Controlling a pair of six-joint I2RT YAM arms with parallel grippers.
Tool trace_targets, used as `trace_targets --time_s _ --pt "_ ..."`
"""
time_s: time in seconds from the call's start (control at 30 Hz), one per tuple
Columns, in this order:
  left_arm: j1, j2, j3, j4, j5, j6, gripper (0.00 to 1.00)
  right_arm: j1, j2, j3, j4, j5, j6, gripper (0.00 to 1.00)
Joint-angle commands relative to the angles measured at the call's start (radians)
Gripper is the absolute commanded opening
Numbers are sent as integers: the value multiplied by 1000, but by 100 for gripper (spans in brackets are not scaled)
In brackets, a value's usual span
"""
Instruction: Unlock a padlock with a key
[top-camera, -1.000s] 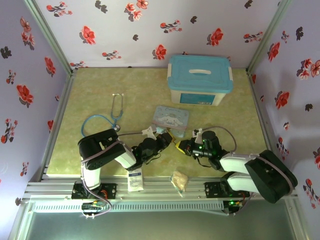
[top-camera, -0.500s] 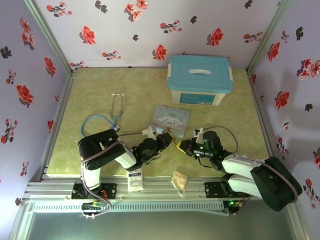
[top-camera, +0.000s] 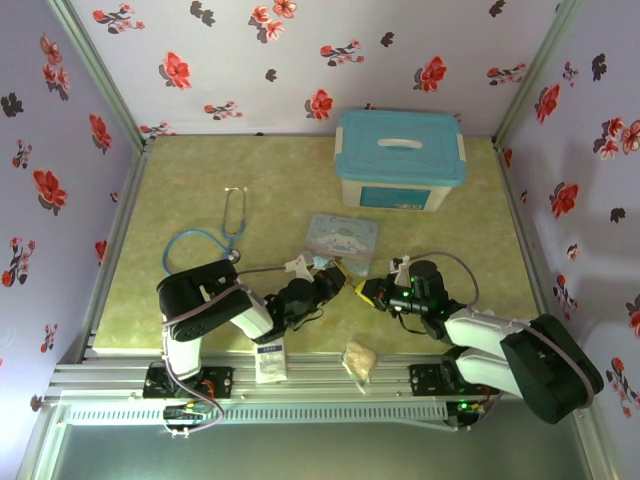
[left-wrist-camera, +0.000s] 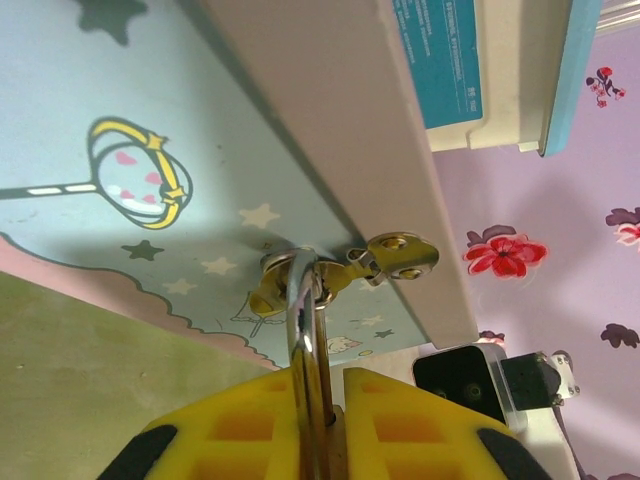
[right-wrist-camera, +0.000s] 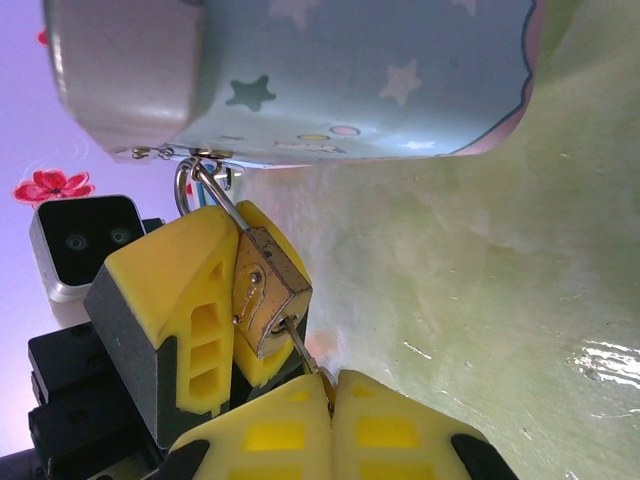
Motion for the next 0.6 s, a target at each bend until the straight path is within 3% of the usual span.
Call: trace_targets --time_s 0.0,0.3,0.43,0.57 --pt "-32 7 34 76 4 6 0 -13 -2 -3 76 22 46 0" --pt "-40 17 68 76 -12 2 0 19 89 -64 345 102 241 0" --pt "-46 25 83 77 -11 -16 0 54 66 -54 351 162 257 0" --pt "-52 12 79 76 -7 -5 0 28 68 -27 301 134 214 0"
